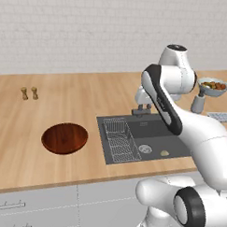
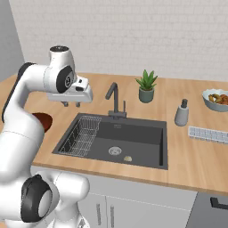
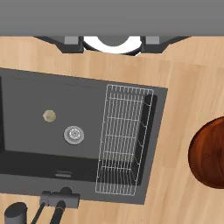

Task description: Pick the garlic from the sink and place it in the bowl. Then pick the bowl and place it in the microwave. Then close the microwave door and press the start button.

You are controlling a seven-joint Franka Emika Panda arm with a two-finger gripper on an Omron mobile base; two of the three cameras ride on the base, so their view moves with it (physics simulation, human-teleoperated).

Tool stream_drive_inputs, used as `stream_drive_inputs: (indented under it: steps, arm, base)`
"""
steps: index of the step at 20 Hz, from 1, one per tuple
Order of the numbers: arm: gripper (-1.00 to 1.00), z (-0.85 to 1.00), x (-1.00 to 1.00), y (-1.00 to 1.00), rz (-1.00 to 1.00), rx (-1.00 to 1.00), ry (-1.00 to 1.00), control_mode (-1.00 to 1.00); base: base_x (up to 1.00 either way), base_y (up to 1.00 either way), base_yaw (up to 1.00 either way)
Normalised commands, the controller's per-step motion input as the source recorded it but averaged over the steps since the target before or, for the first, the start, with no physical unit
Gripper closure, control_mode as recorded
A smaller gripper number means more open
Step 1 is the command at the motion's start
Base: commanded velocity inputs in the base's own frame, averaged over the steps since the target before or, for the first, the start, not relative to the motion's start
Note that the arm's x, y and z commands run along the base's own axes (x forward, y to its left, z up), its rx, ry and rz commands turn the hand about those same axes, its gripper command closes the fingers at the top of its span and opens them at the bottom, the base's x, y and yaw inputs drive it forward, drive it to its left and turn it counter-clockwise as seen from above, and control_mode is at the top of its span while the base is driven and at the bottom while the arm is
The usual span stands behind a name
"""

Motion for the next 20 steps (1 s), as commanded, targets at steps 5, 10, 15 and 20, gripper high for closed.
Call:
stream_drive_inputs:
  steps: [5, 10, 15, 20]
  arm:
    - [-1.0, -0.04, -0.18, -0.3, -0.01, 0.03, -0.01, -1.0]
    - [-1.0, -0.24, -0.26, -0.92, -0.16, 0.16, 0.0, -1.0]
    - [-1.0, -0.41, -0.06, -1.0, -0.11, 0.23, 0.02, -1.0]
    - [-1.0, -0.64, 0.22, -0.99, -0.03, 0.24, 0.13, -1.0]
  base:
    - [0.0, 0.0, 0.0]
    - [0.0, 0.0, 0.0]
    - [0.0, 0.0, 0.0]
    - [0.0, 0.0, 0.0]
